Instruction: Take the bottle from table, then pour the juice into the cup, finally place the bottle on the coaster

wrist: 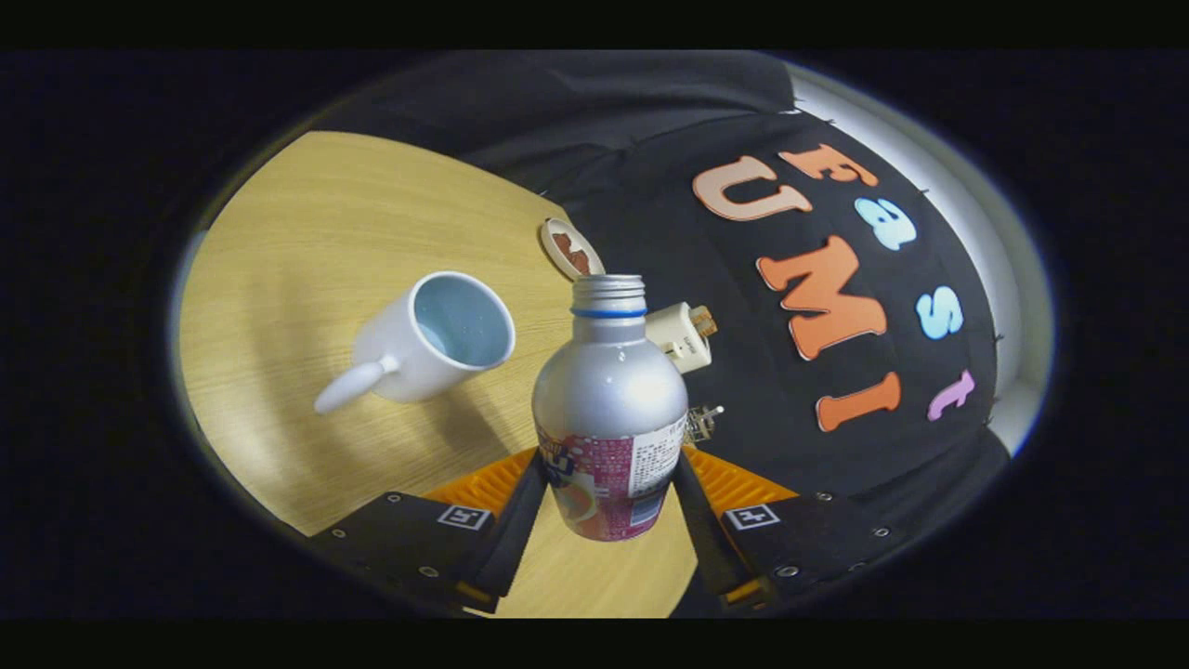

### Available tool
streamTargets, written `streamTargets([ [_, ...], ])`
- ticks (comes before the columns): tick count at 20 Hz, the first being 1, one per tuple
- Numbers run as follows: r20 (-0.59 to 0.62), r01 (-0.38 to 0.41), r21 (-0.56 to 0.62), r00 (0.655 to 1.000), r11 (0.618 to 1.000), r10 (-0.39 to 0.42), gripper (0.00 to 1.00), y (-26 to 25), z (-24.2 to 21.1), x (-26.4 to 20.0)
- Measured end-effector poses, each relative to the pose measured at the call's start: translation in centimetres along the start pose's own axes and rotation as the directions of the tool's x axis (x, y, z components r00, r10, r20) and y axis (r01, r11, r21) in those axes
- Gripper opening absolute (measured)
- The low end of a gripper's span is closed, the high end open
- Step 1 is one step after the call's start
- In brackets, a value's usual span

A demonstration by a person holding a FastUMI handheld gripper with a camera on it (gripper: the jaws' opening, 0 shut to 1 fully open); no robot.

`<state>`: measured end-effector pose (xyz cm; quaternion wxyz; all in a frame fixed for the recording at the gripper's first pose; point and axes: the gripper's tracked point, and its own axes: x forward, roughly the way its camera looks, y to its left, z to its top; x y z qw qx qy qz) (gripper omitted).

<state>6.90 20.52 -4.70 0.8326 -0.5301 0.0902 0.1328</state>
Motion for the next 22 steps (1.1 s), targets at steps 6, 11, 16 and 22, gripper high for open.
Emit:
streamTargets([
  [6,0.003,-0.043,0.291,0.999,0.956,0.044,0.77,0.7,-2.8,-0.1],
  [11,0.037,-0.081,0.481,0.997,0.873,0.072,0.77,0.4,-4.2,-0.3],
  [16,0.101,-0.152,0.647,0.988,0.747,0.113,0.77,0.2,-4.5,0.1],
  [22,0.161,-0.204,0.769,0.979,0.606,0.125,0.77,-1.1,-4.8,1.5],
])
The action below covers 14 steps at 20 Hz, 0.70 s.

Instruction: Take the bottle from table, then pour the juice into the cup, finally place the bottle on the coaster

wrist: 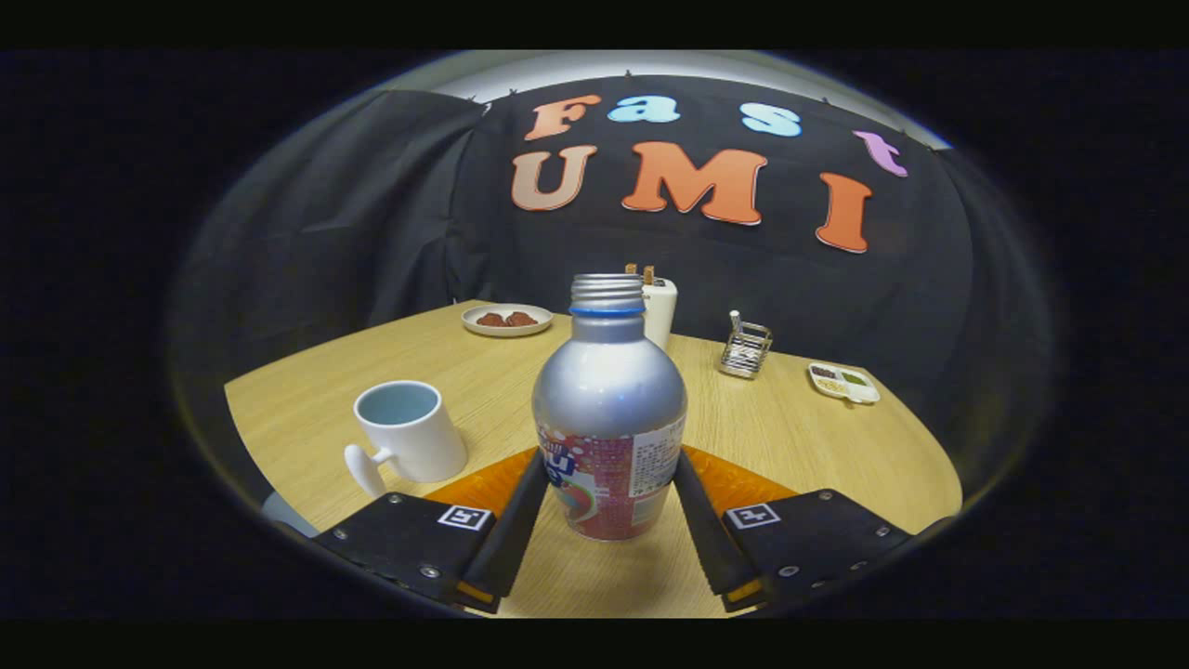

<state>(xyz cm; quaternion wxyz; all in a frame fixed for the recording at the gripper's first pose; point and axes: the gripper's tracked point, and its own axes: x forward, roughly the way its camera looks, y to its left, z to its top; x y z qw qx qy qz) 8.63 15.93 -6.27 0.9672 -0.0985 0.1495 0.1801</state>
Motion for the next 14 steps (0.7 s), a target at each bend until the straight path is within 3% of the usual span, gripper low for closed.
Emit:
streamTargets([
  [4,0.030,-0.025,0.079,0.999,0.997,0.023,0.77,-0.5,1.5,1.8],
  [14,0.022,-0.035,0.098,0.999,0.995,0.033,0.77,-1.1,2.9,7.8],
])
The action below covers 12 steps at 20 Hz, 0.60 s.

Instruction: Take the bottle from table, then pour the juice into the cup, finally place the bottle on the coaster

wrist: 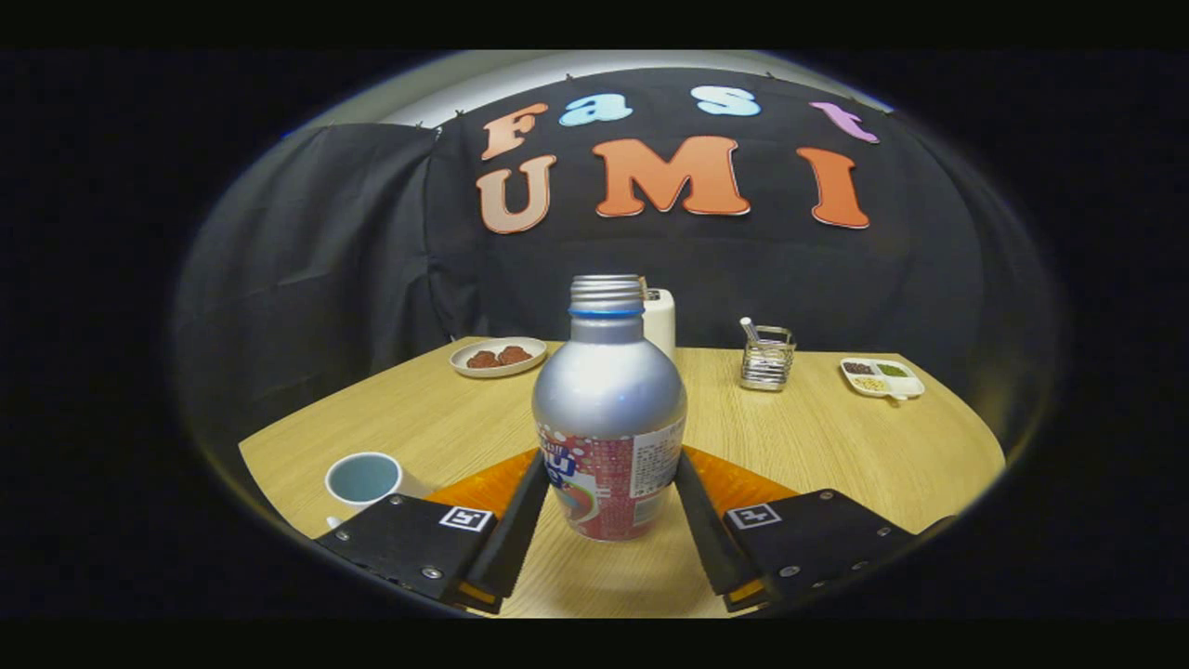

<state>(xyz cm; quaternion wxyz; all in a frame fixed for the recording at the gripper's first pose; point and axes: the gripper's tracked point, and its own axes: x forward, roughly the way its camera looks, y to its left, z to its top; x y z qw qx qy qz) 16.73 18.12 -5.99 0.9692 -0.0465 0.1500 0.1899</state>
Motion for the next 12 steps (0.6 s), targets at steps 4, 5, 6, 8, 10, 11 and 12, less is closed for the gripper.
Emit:
streamTargets([
  [4,-0.010,0.022,-0.014,1.000,1.000,-0.023,0.77,-0.5,-0.2,2.6],
  [5,-0.014,0.024,-0.013,1.000,1.000,-0.024,0.77,-0.5,-0.3,3.3],
  [6,-0.015,0.027,-0.012,1.000,1.000,-0.027,0.77,-0.5,-0.4,3.9],
  [8,-0.013,0.025,-0.009,1.000,1.000,-0.025,0.77,-0.4,-0.3,5.0],
  [10,-0.018,0.026,-0.008,1.000,1.000,-0.026,0.77,-0.2,-0.4,6.0],
  [11,-0.018,0.027,-0.012,0.999,1.000,-0.028,0.77,-0.2,-0.4,6.4],
  [12,-0.020,0.028,-0.016,0.999,0.999,-0.028,0.77,-0.2,-0.5,6.7],
])
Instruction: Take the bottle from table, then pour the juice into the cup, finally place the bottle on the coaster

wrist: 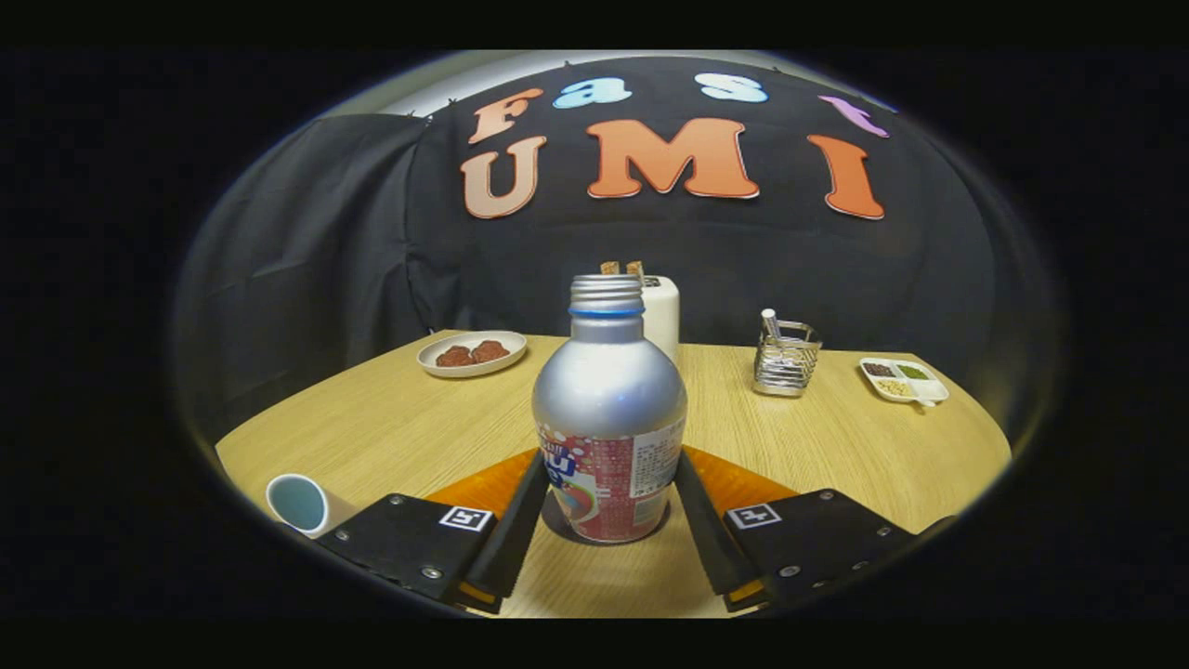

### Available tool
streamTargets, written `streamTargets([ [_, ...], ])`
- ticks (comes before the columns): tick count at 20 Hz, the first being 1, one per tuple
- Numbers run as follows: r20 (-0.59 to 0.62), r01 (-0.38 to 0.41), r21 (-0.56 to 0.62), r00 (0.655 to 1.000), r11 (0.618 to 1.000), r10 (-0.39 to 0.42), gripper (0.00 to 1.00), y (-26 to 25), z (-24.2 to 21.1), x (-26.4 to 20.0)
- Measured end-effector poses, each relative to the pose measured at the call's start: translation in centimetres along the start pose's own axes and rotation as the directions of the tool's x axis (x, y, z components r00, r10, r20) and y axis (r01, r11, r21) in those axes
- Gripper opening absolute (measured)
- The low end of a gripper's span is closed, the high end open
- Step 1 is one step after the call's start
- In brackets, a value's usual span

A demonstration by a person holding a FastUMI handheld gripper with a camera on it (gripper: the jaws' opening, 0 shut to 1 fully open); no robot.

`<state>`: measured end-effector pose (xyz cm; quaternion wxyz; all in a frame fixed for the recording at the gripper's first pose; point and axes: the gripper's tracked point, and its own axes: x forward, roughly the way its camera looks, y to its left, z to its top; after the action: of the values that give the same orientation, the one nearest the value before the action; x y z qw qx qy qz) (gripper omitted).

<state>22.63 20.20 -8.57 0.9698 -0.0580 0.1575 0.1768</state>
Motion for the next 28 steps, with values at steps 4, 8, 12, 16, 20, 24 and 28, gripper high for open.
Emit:
streamTargets([
  [4,-0.006,-0.007,0.000,1.000,1.000,0.007,0.77,0.4,-0.4,0.6],
  [8,-0.010,-0.006,-0.007,1.000,1.000,0.006,0.78,0.5,-0.7,0.6],
  [12,-0.019,-0.001,-0.012,1.000,1.000,0.001,0.79,0.5,-1.2,0.2],
  [16,-0.048,0.011,-0.010,0.999,1.000,-0.012,0.82,0.3,-2.3,0.0],
  [20,-0.035,0.028,-0.012,0.999,1.000,-0.028,0.95,-0.2,-2.1,-1.0],
  [24,-0.007,0.053,0.003,0.999,0.999,-0.053,0.98,-1.3,-1.5,-3.5],
  [28,0.019,0.078,0.006,0.997,0.997,-0.078,0.98,-2.5,-1.1,-7.3],
])
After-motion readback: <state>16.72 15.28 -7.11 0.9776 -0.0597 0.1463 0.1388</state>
